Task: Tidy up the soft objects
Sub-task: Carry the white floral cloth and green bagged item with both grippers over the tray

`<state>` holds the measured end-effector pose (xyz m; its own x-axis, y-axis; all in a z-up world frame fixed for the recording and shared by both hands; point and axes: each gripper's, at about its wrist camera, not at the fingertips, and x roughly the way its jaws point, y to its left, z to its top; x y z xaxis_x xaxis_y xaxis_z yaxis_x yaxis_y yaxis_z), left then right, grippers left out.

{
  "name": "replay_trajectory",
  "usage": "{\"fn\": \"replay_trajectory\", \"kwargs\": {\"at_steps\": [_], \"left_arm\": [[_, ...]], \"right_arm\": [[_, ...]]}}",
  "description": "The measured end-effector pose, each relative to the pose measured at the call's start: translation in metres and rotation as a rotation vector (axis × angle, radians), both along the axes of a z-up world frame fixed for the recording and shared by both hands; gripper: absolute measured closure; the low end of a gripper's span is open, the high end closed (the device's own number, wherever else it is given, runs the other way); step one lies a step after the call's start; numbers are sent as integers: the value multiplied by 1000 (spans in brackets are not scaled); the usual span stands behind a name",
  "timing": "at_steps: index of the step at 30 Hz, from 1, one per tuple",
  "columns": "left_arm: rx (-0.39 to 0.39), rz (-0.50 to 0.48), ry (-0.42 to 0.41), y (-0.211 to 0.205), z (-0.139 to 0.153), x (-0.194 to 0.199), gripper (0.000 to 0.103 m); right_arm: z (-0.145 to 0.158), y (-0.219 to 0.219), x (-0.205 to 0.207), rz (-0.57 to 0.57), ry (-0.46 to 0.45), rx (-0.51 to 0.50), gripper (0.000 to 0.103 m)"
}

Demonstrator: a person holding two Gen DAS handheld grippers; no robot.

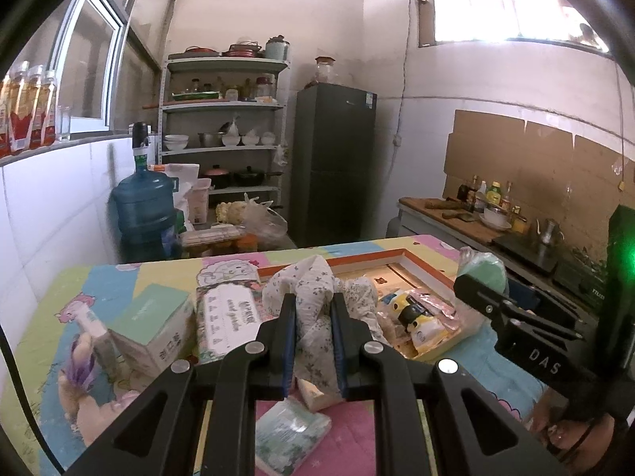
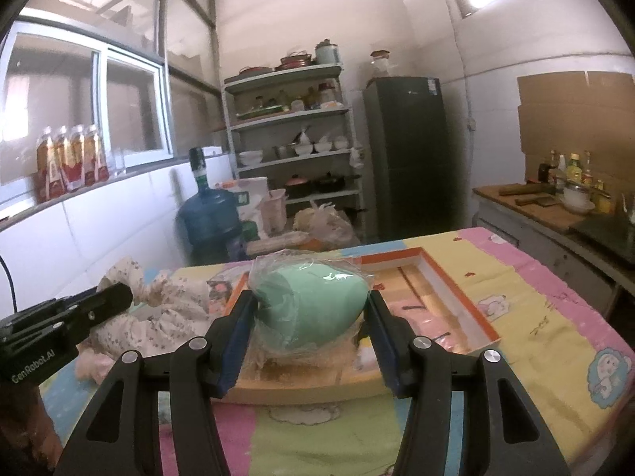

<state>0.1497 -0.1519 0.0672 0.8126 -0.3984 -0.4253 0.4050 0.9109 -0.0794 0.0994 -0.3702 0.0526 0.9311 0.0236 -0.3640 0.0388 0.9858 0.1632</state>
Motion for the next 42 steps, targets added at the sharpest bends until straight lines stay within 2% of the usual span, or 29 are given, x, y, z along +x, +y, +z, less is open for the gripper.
{"fn": "replay_trajectory", "kwargs": {"at_steps": [14,30,38,42], "left_arm": [[24,-27,7,-46,-3,27,86],[27,-65,32,-96,-6,62,86],[41,-46,49,-114,-4,87,86],[53,-30,65,-120,-7,101,86]], "right_arm": [[-1,-46,14,-45,-14,3,46],[-15,-88,40,-65,14,13,46],[-8,-103,70,-38,13,-57,46],[-8,-107,91,3,40,-57,46]]}}
